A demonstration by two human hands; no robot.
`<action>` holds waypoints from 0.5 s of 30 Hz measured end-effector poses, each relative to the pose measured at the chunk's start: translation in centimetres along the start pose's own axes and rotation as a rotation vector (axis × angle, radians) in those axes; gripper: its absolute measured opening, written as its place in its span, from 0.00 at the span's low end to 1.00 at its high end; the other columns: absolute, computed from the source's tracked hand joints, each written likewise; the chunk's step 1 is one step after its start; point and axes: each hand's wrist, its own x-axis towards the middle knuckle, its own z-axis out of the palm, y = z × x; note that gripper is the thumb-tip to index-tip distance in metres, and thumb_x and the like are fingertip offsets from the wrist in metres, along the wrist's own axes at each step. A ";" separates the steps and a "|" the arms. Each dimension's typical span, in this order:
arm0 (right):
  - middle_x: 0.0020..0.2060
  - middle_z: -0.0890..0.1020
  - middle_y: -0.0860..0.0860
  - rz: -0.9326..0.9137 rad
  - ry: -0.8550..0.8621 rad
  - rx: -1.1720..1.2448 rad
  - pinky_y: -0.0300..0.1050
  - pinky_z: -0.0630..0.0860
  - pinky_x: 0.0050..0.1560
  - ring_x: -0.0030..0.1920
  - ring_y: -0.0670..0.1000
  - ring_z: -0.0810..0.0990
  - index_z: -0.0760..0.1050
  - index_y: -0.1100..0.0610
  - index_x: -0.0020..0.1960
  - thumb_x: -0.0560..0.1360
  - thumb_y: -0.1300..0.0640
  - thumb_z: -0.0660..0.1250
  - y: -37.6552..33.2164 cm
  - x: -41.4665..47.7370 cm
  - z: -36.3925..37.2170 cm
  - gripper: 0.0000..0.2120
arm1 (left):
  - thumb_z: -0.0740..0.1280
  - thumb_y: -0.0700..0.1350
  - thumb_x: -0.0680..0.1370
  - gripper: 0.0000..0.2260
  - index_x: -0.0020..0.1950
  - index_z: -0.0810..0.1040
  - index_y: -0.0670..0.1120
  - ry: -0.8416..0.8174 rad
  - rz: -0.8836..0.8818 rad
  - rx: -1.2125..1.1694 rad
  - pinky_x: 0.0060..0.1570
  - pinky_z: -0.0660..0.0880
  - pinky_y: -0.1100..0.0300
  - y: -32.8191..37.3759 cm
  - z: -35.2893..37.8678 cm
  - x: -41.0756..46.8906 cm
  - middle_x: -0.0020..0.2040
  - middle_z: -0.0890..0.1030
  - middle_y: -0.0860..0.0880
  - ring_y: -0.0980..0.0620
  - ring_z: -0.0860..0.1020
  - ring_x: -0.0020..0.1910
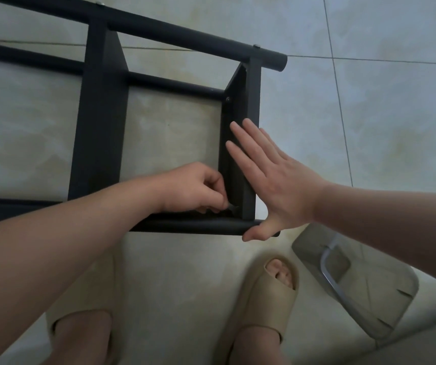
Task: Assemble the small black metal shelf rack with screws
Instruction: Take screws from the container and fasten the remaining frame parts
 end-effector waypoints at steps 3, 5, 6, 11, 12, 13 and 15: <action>0.79 0.48 0.69 0.000 0.009 0.013 0.63 0.47 0.80 0.80 0.67 0.43 0.50 0.69 0.80 0.65 0.17 0.56 0.0 0.0 0.0 0.66 | 0.69 0.34 0.75 0.07 0.39 0.76 0.43 -0.002 -0.043 -0.187 0.52 0.79 0.51 0.2 0.2 0.0 0.50 0.85 0.37 0.45 0.84 0.46; 0.79 0.47 0.69 -0.001 0.006 0.008 0.62 0.46 0.80 0.80 0.67 0.42 0.50 0.69 0.80 0.65 0.17 0.57 0.0 0.0 0.0 0.66 | 0.67 0.34 0.77 0.09 0.39 0.73 0.43 0.000 -0.066 -0.294 0.48 0.78 0.54 0.3 0.4 0.1 0.47 0.85 0.36 0.49 0.85 0.43; 0.79 0.47 0.69 0.000 0.004 0.003 0.62 0.45 0.80 0.80 0.67 0.42 0.50 0.69 0.80 0.65 0.17 0.57 0.0 0.0 -0.1 0.67 | 0.66 0.34 0.78 0.09 0.39 0.73 0.43 0.004 -0.076 -0.315 0.47 0.78 0.56 0.2 0.5 0.2 0.46 0.85 0.37 0.49 0.85 0.42; 0.80 0.46 0.67 0.019 0.022 -0.012 0.61 0.46 0.81 0.81 0.64 0.42 0.47 0.68 0.81 0.65 0.16 0.56 0.0 -0.4 -0.3 0.67 | 0.67 0.37 0.79 0.05 0.44 0.77 0.43 0.004 -0.094 -0.357 0.45 0.80 0.59 0.0 0.4 0.5 0.47 0.86 0.40 0.50 0.85 0.41; 0.80 0.46 0.67 0.027 0.027 -0.013 0.61 0.47 0.80 0.81 0.64 0.43 0.47 0.68 0.81 0.66 0.16 0.56 -0.1 -0.5 -0.3 0.66 | 0.68 0.38 0.80 0.04 0.45 0.78 0.43 0.001 -0.095 -0.368 0.45 0.80 0.59 0.0 0.3 0.5 0.46 0.86 0.41 0.50 0.85 0.41; 0.80 0.46 0.67 0.034 0.032 -0.014 0.62 0.48 0.80 0.81 0.64 0.43 0.47 0.69 0.81 0.66 0.16 0.55 -0.1 -0.6 -0.3 0.66 | 0.68 0.39 0.80 0.04 0.45 0.79 0.43 -0.001 -0.096 -0.383 0.44 0.80 0.60 0.0 0.3 0.6 0.46 0.87 0.42 0.50 0.85 0.41; 0.80 0.46 0.67 0.036 0.039 -0.014 0.63 0.49 0.80 0.81 0.64 0.43 0.47 0.69 0.80 0.67 0.17 0.55 -0.2 -0.8 -0.1 0.66 | 0.69 0.41 0.79 0.04 0.45 0.80 0.44 0.001 -0.097 -0.410 0.45 0.80 0.59 -0.1 0.2 0.7 0.45 0.87 0.43 0.51 0.85 0.41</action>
